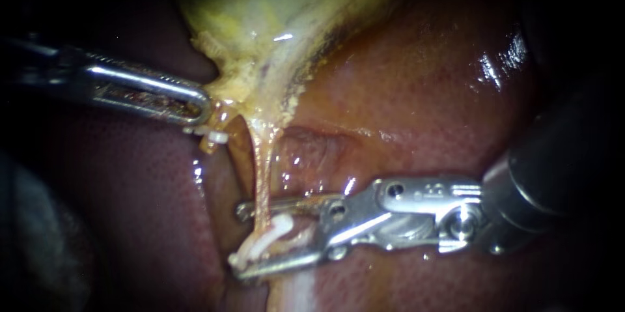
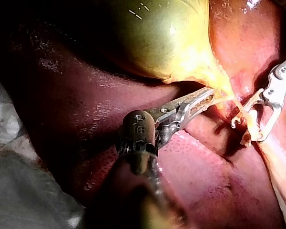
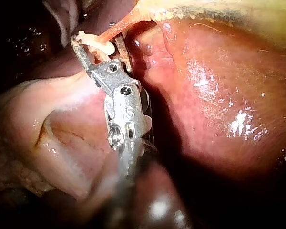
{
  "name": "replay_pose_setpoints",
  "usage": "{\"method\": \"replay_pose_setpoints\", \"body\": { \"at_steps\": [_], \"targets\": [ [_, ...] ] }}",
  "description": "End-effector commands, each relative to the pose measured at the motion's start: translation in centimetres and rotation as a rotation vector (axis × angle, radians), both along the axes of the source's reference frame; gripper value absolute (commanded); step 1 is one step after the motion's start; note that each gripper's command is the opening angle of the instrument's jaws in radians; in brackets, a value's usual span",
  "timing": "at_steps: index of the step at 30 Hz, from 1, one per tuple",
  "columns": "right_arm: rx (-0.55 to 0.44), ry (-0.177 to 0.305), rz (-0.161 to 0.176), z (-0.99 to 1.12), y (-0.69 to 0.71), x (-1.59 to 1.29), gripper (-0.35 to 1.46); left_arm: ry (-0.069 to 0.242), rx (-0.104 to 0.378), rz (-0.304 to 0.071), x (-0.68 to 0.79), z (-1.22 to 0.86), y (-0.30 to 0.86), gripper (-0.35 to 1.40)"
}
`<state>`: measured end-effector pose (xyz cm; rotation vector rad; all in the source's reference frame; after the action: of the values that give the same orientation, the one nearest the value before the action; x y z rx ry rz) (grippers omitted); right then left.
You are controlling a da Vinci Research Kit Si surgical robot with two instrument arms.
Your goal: Going back first clip right tube
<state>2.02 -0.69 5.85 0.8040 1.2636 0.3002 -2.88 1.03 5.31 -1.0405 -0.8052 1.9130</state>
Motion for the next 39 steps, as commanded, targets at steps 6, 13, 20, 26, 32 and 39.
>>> {"method": "replay_pose_setpoints", "body": {
  "at_steps": [6, 13, 20, 26, 32, 39],
  "targets": [
    [0.000, 0.022, -0.035, 0.07, -0.03, 0.07, 0.50, 0.001, 0.000, -0.001, -0.01, 0.00, 0.00, -0.35],
    [0.001, 0.029, -0.054, 0.11, 0.00, 0.10, 0.50, 0.001, 0.000, -0.001, -0.01, 0.00, 0.00, -0.35],
    [-0.001, 0.081, -0.132, 0.06, -0.03, 0.06, 0.48, 0.001, 0.000, -0.001, -0.01, 0.00, 0.00, -0.35],
    [-0.009, 0.091, -0.136, 0.02, -0.04, 0.06, 0.46, 0.001, 0.000, -0.001, -0.01, 0.00, 0.00, -0.35],
    [-0.015, 0.077, -0.093, 0.11, 0.08, 0.03, 0.46, 0.001, 0.000, -0.001, -0.01, 0.00, 0.00, -0.35],
    [-0.024, 0.099, -0.128, 0.07, 0.05, -0.13, 0.48, 0.001, 0.000, 0.000, -0.01, 0.00, 0.00, -0.35]
  ]
}}
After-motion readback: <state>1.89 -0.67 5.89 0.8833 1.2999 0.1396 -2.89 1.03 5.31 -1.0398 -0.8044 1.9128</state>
